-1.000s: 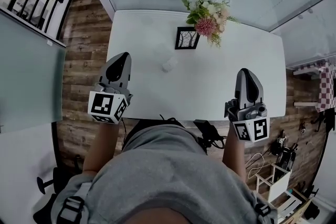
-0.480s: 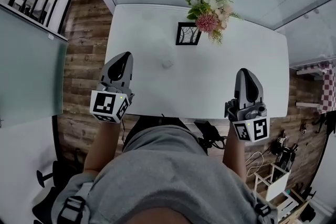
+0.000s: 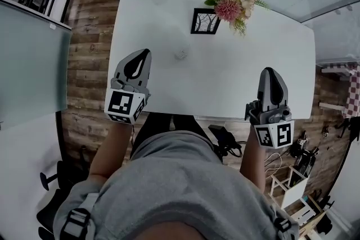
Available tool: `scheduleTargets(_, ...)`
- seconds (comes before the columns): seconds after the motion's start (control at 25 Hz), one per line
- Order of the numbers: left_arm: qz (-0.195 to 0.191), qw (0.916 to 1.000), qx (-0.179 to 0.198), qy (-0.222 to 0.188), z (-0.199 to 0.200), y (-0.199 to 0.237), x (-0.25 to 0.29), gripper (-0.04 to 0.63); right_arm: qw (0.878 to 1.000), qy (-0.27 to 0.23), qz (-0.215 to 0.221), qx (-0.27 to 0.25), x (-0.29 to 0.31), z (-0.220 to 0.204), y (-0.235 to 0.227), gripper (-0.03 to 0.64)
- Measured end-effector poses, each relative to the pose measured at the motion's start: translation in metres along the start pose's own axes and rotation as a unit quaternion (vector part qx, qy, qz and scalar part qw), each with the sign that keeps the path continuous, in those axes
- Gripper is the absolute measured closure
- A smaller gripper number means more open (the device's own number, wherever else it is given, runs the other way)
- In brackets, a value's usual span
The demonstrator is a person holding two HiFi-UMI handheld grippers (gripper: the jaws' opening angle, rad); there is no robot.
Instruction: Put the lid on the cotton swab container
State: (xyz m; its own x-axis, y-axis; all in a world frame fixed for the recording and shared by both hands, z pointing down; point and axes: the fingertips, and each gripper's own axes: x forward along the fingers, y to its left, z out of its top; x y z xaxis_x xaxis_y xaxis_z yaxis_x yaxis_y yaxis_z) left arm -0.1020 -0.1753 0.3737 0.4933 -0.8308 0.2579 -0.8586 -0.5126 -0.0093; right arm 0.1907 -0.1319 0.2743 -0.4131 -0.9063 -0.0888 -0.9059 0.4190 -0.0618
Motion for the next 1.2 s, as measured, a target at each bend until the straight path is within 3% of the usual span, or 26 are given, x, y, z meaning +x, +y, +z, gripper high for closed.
scheduleTargets(0.24, -0.029, 0.9985, 0.016, 0.045, -0.042, -0.012, 0.016, 0.589, 1.000, 0.013, -0.002, 0.008, -0.002, -0.013, 0.000, 0.591)
scheduleTargets(0.48, -0.059, 0.9904, 0.085, 0.091, -0.072, -0.033, 0.028, 0.588, 1.000, 0.022, -0.004, 0.015, -0.005, -0.024, -0.001, 0.591)
scheduleTargets(0.64, -0.079, 0.9895, 0.065, 0.102, -0.089, -0.043, 0.039, 0.579, 0.999, 0.026, 0.000, 0.022, -0.002, -0.033, -0.001, 0.591)
scheduleTargets(0.92, -0.104, 0.9819, 0.068, 0.143, -0.120, -0.062, 0.067, 0.460, 0.999, 0.040, 0.010, 0.034, 0.005, -0.051, 0.002, 0.591)
scheduleTargets(1.2, -0.112, 0.9737, 0.032, 0.196, -0.166, -0.069, 0.081, 0.390, 0.998, 0.050, 0.019, 0.043, 0.011, -0.064, 0.005, 0.591)
